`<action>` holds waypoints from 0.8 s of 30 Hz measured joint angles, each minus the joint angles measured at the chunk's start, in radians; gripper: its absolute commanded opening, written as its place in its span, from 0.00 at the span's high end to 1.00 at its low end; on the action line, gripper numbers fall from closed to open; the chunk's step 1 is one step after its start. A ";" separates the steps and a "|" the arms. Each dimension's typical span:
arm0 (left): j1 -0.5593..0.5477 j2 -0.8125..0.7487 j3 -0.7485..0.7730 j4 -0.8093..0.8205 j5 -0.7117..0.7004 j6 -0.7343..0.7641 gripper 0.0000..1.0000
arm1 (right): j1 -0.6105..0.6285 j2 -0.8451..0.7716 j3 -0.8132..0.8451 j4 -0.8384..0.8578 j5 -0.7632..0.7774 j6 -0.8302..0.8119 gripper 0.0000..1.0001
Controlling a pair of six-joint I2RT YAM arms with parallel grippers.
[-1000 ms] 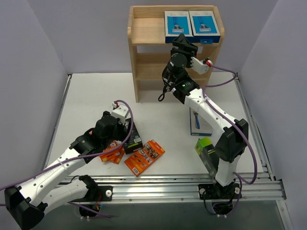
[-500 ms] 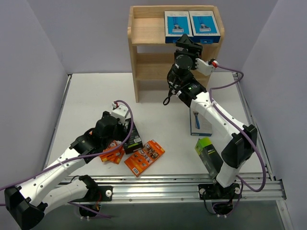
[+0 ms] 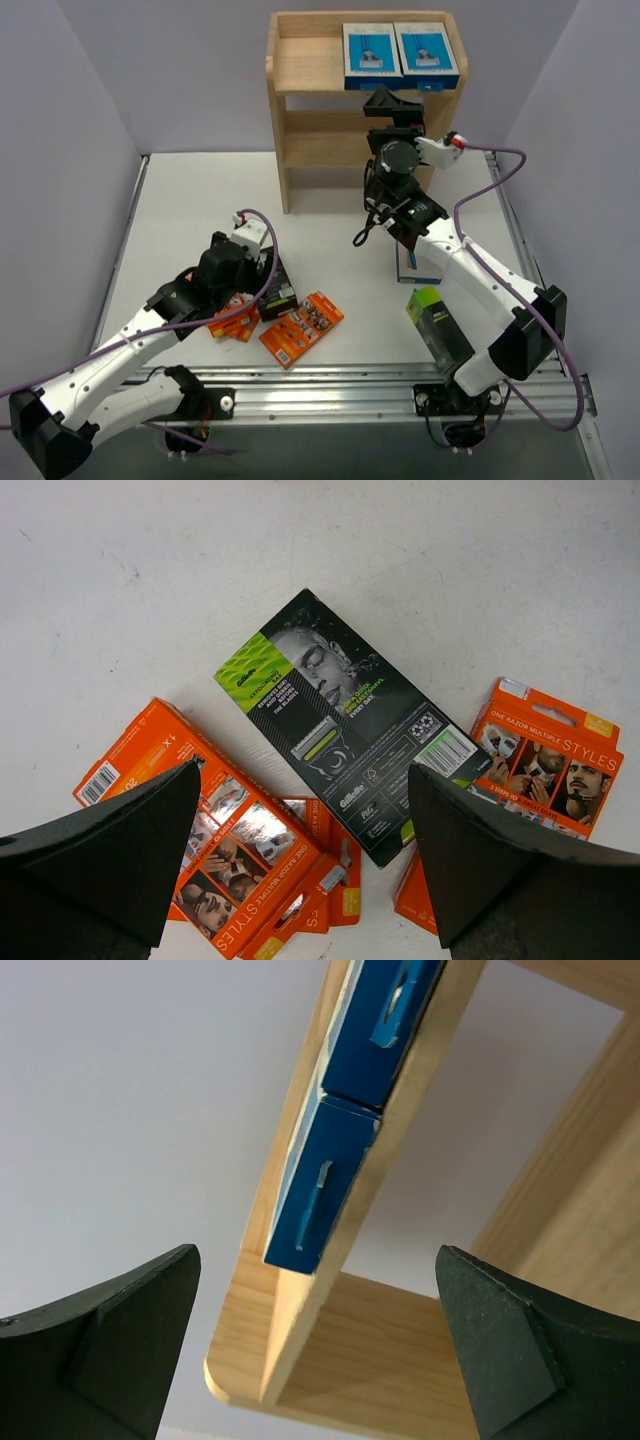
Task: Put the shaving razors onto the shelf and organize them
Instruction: Place the shaving razor onto shelf
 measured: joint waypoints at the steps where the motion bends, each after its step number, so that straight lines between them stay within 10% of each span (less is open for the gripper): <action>1: 0.000 0.000 0.002 -0.004 -0.005 0.002 0.06 | 0.003 -0.031 -0.032 0.001 -0.011 -0.011 0.00; 13: 0.008 -0.035 0.103 -0.056 -0.010 -0.006 0.06 | 0.064 -0.542 -0.543 -0.166 -0.100 -0.090 0.00; 24: 0.015 0.251 0.811 -0.073 0.069 -0.020 0.06 | 0.087 -0.688 -0.817 -0.275 -0.397 -0.243 0.00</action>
